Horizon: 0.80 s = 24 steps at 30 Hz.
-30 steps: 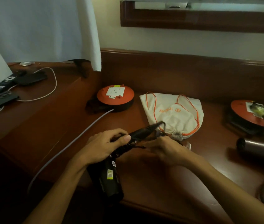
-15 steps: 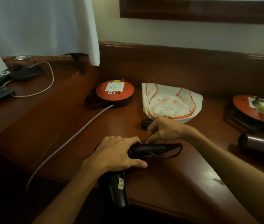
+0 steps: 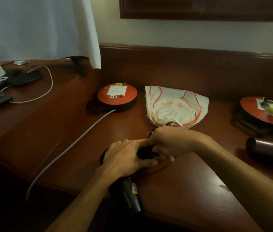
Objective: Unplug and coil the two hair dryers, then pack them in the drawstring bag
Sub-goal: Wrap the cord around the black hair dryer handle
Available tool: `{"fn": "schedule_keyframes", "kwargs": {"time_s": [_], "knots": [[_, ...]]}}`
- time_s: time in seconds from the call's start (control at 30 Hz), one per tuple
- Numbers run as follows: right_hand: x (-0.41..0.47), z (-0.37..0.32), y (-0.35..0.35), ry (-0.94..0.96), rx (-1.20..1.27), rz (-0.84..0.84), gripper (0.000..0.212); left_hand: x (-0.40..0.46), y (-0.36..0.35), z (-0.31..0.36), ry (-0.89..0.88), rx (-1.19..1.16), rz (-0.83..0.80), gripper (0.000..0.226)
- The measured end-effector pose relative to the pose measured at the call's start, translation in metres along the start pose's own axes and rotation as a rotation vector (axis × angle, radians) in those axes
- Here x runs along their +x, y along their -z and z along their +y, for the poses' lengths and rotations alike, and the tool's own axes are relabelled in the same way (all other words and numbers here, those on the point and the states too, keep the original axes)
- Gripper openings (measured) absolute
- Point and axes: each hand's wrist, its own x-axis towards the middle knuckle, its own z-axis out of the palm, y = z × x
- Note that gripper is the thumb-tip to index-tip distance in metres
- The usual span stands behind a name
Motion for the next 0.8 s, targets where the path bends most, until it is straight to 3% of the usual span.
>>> {"fn": "schedule_keyframes", "kwargs": {"time_s": [0.1, 0.2, 0.33, 0.47, 0.7, 0.8], "knots": [[-0.004, -0.008, -0.004, -0.063, -0.163, 0.108, 0.010, 0.000, -0.004, 0.002, 0.022, -0.004, 0.034, 0.056], [-0.017, -0.014, 0.003, -0.094, -0.178, 0.236, 0.018, 0.001, -0.005, 0.003, 0.040, -0.027, 0.035, 0.055], [-0.036, -0.011, 0.004, -0.094, -0.159, 0.222, 0.015, 0.003, -0.003, 0.003, 0.090, -0.062, 0.036, 0.054], [-0.057, 0.003, 0.003, -0.076, -0.416, 0.381, 0.020, 0.001, 0.000, -0.001, 0.128, -0.108, 0.073, 0.059], [-0.063, -0.003, -0.013, 0.143, -0.210, 0.450, 0.029, 0.001, 0.004, -0.008, 0.176, -0.209, 0.159, 0.065], [-0.063, 0.003, -0.028, 0.197, -0.017, 0.385, 0.043, 0.002, 0.012, -0.023, 0.162, -0.438, 0.121, 0.059]]}}
